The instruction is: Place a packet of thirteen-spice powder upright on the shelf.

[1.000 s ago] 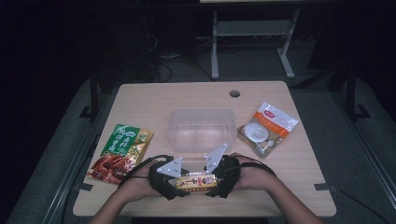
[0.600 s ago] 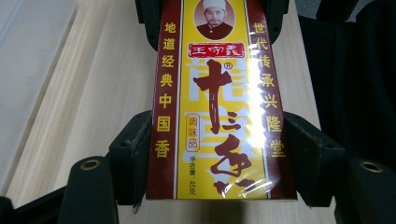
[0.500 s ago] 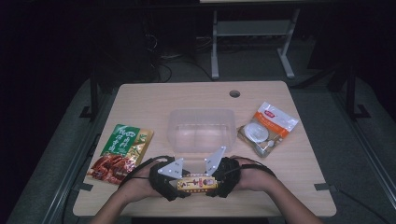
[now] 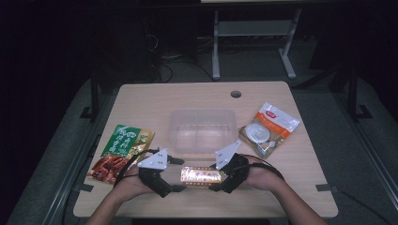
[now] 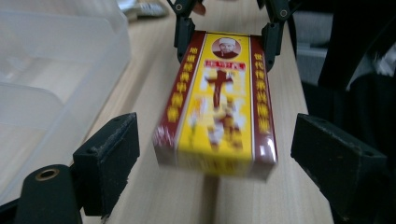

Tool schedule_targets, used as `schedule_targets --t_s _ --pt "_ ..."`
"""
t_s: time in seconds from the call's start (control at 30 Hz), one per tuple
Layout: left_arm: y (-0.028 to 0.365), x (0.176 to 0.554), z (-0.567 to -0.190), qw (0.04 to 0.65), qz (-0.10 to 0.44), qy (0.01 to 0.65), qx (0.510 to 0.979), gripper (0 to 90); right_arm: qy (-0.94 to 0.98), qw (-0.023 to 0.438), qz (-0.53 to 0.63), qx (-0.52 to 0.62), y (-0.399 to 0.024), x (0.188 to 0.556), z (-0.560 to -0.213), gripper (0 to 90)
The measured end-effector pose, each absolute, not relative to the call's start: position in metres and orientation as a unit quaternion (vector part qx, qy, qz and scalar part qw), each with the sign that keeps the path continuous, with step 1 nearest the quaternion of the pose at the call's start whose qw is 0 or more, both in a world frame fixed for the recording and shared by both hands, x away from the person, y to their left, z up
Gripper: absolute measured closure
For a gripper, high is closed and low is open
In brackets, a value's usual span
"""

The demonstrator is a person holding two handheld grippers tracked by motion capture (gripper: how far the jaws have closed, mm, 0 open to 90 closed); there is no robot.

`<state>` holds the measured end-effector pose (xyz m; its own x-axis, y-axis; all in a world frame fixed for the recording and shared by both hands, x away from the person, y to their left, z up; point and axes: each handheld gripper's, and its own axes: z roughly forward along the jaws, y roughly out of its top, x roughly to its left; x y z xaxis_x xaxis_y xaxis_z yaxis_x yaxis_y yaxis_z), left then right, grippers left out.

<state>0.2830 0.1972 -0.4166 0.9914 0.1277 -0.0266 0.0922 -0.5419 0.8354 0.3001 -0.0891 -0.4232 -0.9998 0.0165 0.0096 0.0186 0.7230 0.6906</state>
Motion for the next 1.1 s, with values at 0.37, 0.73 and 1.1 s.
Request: schedule_targets --t_s 0.37,0.73,1.1 --pt "0.2 0.282 -0.405 0.531 0.016 0.054 0.845 15.6 -0.885 0.021 -0.464 -0.035 -0.107 0.297 -0.416 32.2" --pt "0.189 0.281 -0.406 0.534 0.007 0.038 0.844 23.5 -0.881 0.028 -0.472 -0.023 -0.099 0.293 -0.414 32.2" --pt "0.19 0.282 -0.405 0.537 -0.011 0.04 0.842 29.9 -0.879 0.034 -0.475 -0.017 -0.098 0.294 -0.414 31.5"
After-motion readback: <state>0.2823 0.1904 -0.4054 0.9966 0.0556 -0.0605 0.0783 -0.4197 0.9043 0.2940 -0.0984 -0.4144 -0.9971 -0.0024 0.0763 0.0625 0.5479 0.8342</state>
